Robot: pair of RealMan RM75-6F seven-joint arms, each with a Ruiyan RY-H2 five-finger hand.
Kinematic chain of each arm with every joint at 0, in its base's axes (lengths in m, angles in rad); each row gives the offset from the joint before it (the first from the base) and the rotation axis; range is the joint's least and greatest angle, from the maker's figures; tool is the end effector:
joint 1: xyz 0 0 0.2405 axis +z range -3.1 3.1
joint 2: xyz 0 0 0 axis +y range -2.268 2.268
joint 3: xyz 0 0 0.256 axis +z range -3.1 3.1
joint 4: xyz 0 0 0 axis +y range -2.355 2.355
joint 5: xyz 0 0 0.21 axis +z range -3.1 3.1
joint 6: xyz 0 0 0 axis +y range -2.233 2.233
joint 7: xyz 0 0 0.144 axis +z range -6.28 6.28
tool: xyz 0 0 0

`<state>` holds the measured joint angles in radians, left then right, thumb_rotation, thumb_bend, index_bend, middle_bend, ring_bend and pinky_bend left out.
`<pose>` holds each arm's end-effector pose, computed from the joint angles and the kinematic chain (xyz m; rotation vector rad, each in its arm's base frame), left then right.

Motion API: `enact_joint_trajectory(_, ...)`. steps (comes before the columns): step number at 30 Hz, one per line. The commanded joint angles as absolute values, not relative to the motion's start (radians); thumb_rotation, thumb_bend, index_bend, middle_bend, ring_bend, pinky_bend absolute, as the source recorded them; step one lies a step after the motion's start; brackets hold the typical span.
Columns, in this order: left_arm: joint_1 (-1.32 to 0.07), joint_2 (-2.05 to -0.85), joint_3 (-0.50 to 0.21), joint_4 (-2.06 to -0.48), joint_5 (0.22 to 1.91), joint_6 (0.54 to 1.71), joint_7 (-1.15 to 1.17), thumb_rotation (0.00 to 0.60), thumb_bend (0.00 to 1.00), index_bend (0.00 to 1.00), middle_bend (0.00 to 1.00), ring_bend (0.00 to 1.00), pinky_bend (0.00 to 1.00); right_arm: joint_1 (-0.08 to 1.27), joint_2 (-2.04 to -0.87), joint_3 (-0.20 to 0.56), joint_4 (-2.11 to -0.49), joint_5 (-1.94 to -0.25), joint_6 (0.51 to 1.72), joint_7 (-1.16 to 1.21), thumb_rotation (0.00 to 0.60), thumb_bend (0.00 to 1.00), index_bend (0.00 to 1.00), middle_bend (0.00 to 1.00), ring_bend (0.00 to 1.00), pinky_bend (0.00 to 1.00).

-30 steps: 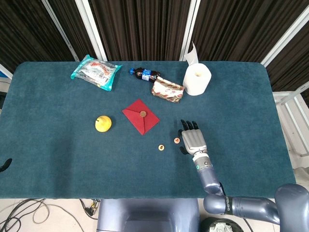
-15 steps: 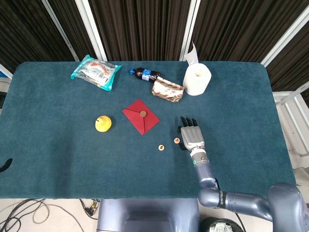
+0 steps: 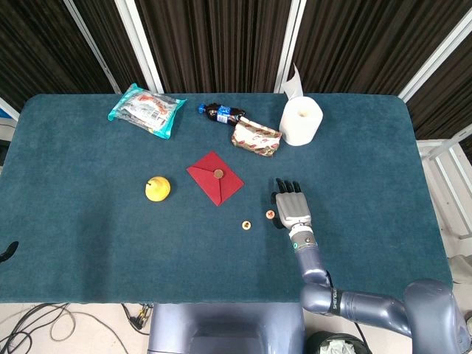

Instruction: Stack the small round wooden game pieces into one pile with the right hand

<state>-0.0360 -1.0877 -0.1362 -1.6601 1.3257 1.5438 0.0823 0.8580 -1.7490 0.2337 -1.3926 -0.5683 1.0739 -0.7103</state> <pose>-0.3250 0.1795 0.1939 -1.1540 -0.8521 -0.8219 -0.1423 -0.3564 -0.0612 1.6634 -1.0996 0.6397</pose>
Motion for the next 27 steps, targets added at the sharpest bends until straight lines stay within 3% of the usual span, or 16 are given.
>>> enact_joint_trajectory(1, -0.037, -1.088, -0.135, -1.660, 1.327, 1.543, 0.083, 0.600, 0.16, 0.11, 0.00, 0.00, 0.00, 0.856, -1.751, 0.232, -1.393, -0.569, 1.073, -0.710, 0.600, 0.39, 0.42, 0.00, 0.00, 0.00)
enact_joint_trajectory(27, -0.038, -1.090, -0.138, -1.660, 1.324, 1.543, 0.085, 0.600, 0.16, 0.11, 0.00, 0.00, 0.00, 0.852, -1.779, 0.245, -1.371, -0.579, 1.069, -0.703, 0.600, 0.39, 0.50, 0.00, 0.00, 0.00)
